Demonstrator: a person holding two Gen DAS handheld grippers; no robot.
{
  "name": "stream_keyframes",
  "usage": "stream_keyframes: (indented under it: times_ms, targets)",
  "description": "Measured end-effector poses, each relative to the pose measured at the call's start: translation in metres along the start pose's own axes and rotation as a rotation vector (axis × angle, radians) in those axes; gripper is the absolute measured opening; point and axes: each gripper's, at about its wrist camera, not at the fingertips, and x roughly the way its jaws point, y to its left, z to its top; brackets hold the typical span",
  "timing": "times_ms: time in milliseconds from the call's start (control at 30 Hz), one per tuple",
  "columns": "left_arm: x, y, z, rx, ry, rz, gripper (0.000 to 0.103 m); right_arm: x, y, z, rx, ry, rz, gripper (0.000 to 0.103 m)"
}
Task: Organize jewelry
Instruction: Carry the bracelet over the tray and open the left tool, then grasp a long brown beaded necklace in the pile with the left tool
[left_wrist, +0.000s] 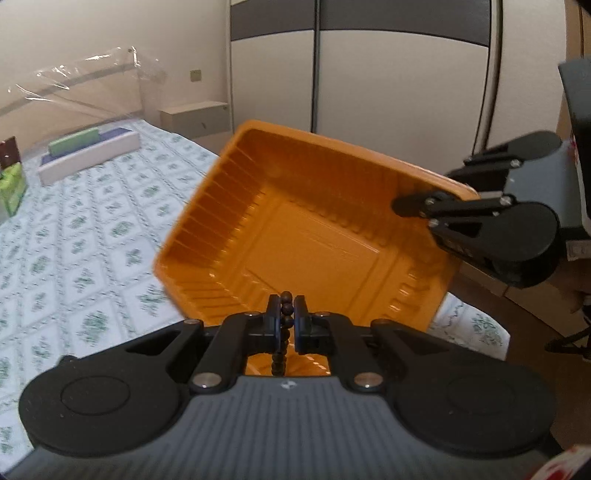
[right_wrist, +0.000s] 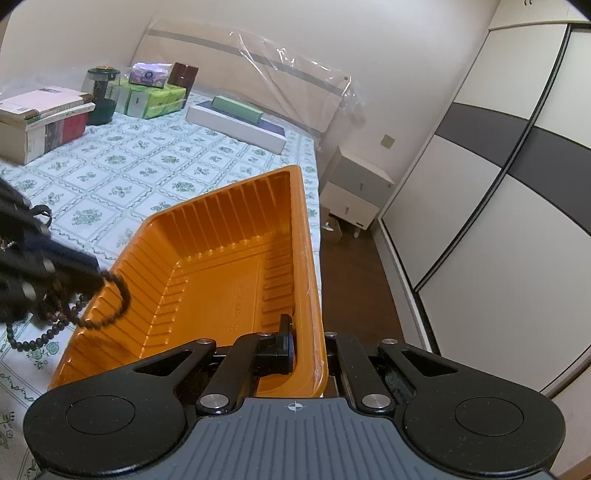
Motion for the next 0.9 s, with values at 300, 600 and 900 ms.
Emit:
stream_keyframes:
  times_ms: [300, 600, 900]
  targets:
    - [0.024, -0.008, -0.005, -0.033, 0.02, -0.07, 0.019, 0.003, -0.001, 0.003, -0.007, 0.029, 0.018, 0.003]
    - [-0.013, 0.019, -0.032, -0.078, 0.009, 0.015, 0.035, 0.006, 0.0, 0.005, -0.038, 0.061, 0.025, 0.003]
    - [-0.063, 0.079, -0.092, -0.225, 0.055, 0.238, 0.035, 0.011, 0.001, 0.006, -0.054, 0.108, 0.032, 0.003]
